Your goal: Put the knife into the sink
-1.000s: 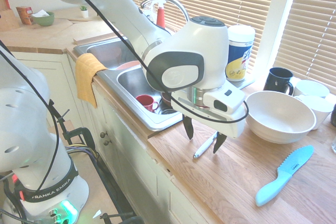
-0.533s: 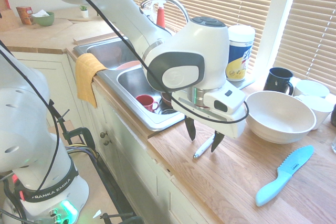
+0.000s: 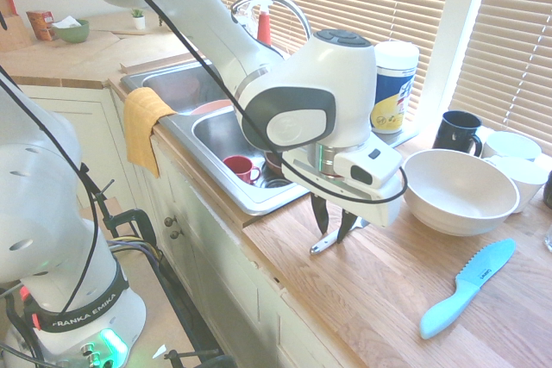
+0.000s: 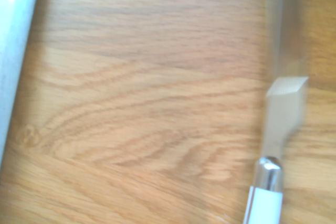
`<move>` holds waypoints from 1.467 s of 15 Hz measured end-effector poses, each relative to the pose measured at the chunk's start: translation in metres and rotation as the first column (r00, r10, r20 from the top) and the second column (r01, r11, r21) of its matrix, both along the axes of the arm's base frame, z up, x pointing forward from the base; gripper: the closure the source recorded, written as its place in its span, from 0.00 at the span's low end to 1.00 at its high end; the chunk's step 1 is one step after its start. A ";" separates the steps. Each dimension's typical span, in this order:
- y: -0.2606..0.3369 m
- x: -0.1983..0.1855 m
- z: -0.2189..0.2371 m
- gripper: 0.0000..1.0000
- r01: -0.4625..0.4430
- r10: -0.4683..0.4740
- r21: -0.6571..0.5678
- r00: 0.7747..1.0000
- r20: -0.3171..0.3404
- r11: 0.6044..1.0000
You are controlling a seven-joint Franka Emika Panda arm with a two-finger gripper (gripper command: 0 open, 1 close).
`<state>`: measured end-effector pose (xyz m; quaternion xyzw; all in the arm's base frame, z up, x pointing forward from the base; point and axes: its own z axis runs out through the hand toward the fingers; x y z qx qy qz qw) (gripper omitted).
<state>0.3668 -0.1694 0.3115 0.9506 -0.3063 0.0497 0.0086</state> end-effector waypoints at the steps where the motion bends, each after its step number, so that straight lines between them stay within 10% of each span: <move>1: 0.000 0.000 0.000 1.00 0.001 -0.001 0.001 1.000 0.001 1.000; 14: 0.037 0.036 0.063 1.00 0.028 -0.030 0.031 0.997 0.068 0.999; 22: 0.167 0.069 0.084 1.00 0.229 -0.230 0.022 0.967 0.109 0.973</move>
